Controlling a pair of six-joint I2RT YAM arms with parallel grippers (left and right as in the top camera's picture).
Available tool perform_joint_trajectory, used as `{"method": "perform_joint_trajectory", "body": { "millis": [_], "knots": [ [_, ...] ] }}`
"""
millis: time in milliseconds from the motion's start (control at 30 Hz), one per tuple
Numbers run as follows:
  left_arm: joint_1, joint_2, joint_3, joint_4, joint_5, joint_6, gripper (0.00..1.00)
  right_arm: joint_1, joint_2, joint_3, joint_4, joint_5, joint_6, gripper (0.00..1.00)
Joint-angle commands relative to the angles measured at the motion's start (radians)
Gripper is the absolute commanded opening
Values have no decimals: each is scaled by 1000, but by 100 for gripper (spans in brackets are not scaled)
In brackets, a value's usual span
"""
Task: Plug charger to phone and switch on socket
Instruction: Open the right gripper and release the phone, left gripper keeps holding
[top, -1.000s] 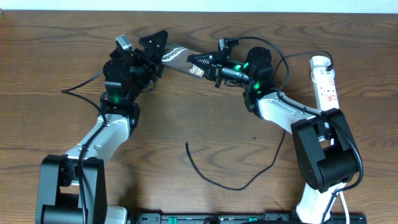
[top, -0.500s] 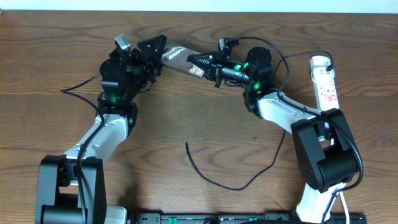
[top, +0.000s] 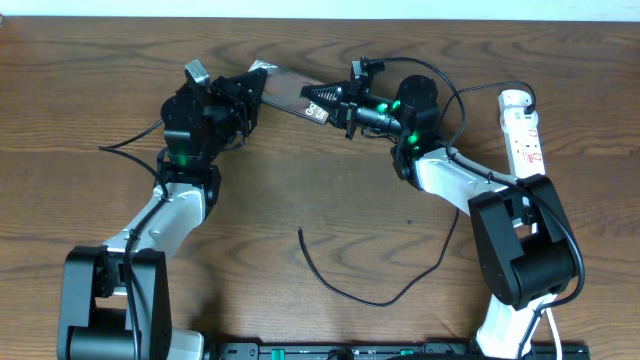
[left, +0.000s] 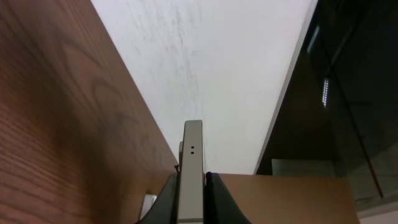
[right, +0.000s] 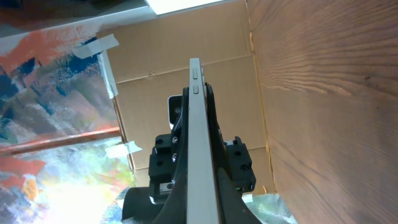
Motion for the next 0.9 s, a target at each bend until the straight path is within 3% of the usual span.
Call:
{"method": "perform_joint_trajectory", "body": {
  "millis": [0, 33, 100, 267, 300, 567, 867],
  "knots": [
    [0, -6, 3, 21, 13, 29, 7, 6, -8, 14, -5, 5, -9, 1],
    [0, -6, 3, 21, 13, 29, 7, 6, -8, 14, -5, 5, -10, 1],
    [0, -6, 3, 21, 12, 29, 7, 6, -8, 14, -4, 7, -11, 11],
    [0, -6, 3, 21, 8, 30, 7, 6, -8, 14, -4, 7, -43, 95],
    [0, -6, 3, 20, 5, 30, 7, 5, -8, 14, -3, 7, -44, 99],
    [41, -6, 3, 20, 30, 30, 7, -2, -8, 14, 48, 3, -155, 99],
    [272, -7, 3, 79, 337, -18, 7, -72, -8, 21, -22, -39, -389, 99]
  ]
}}
